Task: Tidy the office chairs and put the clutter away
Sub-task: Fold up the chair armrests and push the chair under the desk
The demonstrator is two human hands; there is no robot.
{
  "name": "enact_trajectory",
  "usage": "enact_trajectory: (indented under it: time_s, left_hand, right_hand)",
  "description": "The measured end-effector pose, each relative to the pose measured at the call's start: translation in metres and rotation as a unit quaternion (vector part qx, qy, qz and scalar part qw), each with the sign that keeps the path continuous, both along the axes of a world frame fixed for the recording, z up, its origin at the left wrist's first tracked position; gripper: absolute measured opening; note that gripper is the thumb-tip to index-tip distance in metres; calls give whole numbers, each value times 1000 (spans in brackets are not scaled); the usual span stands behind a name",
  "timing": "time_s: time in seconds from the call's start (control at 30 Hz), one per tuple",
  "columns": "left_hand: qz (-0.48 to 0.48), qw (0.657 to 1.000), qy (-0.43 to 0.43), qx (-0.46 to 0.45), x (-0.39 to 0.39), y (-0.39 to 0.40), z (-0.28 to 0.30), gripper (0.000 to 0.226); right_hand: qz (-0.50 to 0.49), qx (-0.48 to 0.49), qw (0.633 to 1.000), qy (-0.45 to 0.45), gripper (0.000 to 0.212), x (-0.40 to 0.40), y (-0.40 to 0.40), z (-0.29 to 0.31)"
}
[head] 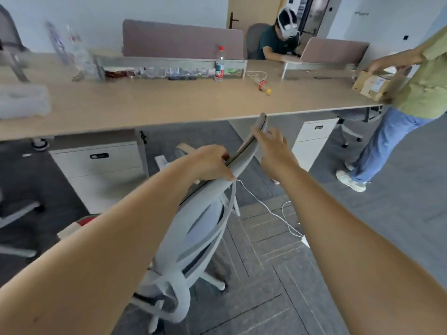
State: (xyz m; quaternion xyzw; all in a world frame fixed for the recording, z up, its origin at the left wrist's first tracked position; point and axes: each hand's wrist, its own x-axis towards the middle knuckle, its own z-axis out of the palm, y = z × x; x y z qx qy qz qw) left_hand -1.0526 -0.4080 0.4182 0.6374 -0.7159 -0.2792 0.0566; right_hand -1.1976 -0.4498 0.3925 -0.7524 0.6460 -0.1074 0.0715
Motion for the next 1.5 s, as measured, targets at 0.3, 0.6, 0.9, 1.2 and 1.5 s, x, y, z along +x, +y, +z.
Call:
enact_trajectory:
  time_s: [0.3, 0.6, 0.9, 1.2, 1.5]
  left_hand:
    - [54, 996, -6, 76, -8, -19, 2, 47]
    - [245, 964, -94, -36, -73, -24, -12, 15]
    - [492, 821, -250, -144, -117, 1, -45, 52]
    - [484, 818, -206, -235, -161, 15, -64, 47]
    - [411, 853, -196, -254, -190, 31, -55, 53]
  right_hand:
    - [151, -74, 982, 81, 40, -15, -72, -12]
    - [361, -89, 924, 84, 43, -45, -109, -5]
    - [490, -100, 866, 24, 42, -64, -107, -16]
    - [475, -106, 874, 10, 49, -117, -95, -28]
    - [420, -112, 900, 6, 53, -180, -62, -21]
